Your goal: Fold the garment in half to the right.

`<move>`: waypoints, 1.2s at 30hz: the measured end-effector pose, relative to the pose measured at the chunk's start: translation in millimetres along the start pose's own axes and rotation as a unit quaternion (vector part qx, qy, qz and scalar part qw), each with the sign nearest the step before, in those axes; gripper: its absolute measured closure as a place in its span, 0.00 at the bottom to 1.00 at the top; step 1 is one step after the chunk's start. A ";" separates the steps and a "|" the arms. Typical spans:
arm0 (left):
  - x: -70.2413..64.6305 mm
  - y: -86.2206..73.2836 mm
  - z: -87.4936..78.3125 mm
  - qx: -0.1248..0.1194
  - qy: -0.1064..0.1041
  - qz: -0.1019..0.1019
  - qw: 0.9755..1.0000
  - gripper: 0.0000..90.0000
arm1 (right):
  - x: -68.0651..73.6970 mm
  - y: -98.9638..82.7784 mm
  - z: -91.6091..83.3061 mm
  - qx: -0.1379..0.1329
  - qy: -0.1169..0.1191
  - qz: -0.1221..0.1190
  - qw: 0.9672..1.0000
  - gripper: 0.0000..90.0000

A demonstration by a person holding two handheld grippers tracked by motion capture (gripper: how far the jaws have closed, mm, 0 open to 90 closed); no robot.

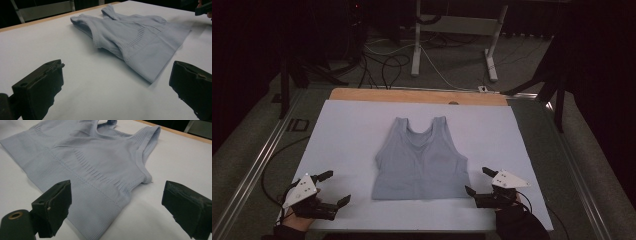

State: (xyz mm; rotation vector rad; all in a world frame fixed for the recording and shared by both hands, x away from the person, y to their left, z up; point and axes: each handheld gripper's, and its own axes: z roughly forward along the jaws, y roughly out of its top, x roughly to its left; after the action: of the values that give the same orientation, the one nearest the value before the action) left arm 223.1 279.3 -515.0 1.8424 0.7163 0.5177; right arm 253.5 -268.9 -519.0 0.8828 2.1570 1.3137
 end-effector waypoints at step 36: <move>-21.8 25.4 18.2 0.029 -0.072 0.016 0.997 0.00 | 12.2 33.7 -3.8 -0.009 0.026 0.001 1.000 0.10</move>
State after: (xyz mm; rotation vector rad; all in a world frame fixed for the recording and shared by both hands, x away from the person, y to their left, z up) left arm 224.9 245.1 -498.4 1.9270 0.6110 0.3827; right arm 252.0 -251.0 -487.8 0.8532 2.1804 1.3684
